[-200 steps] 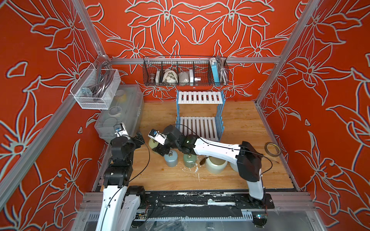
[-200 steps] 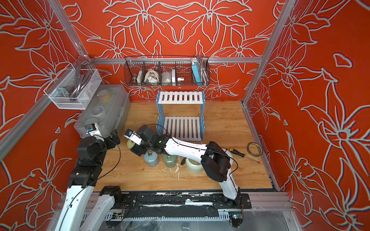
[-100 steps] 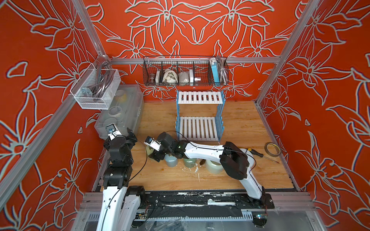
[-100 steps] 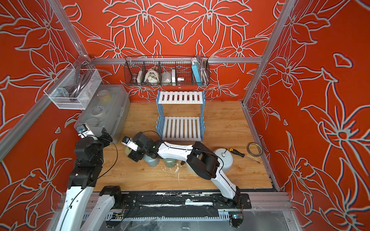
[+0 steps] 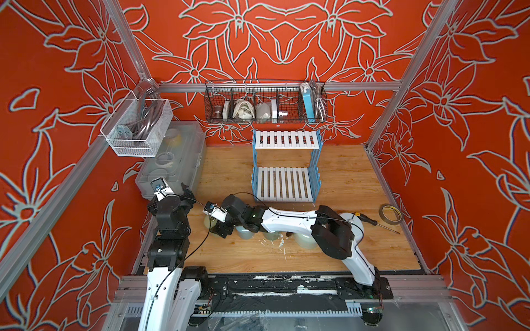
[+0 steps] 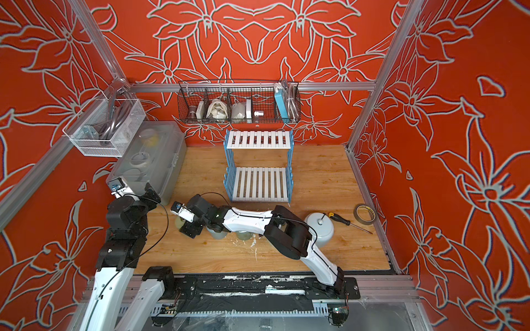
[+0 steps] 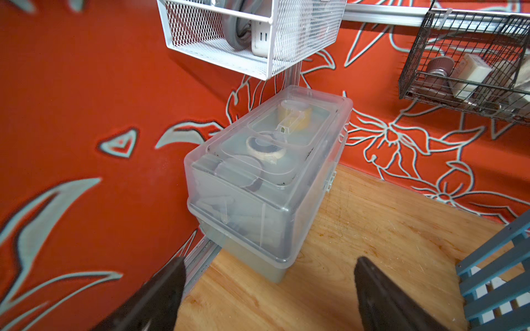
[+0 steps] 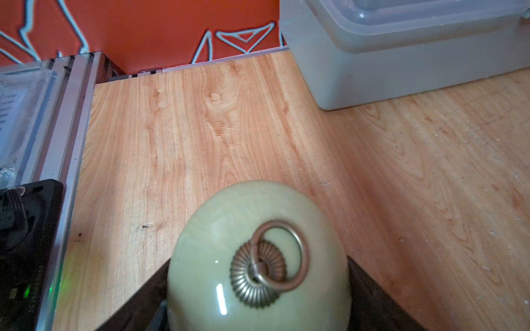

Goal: Remove the tea canisters from the shelf
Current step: Place the tea canister at the center of the board.

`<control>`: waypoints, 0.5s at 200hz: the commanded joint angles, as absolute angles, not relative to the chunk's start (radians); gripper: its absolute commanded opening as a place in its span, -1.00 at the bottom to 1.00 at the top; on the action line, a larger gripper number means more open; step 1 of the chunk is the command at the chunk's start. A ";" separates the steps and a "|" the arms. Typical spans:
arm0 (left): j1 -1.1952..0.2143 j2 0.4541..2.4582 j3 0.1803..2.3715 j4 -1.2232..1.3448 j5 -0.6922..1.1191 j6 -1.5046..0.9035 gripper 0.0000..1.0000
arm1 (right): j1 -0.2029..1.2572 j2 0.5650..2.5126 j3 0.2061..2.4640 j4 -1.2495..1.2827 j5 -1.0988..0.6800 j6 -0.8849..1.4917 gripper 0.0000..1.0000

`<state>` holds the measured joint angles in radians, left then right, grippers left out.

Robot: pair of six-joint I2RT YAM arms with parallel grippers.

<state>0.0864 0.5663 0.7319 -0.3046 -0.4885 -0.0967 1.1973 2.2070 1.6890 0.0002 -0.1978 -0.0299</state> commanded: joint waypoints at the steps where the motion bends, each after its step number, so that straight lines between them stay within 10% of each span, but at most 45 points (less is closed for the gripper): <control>1: 0.089 0.558 0.723 -0.281 -0.489 -0.087 0.82 | 1.206 2.208 1.689 0.101 -0.179 -0.048 -0.56; 100: 0.088 0.556 0.725 -0.287 -0.477 -0.090 0.82 | 1.211 2.204 1.620 0.126 -0.176 -0.032 -0.36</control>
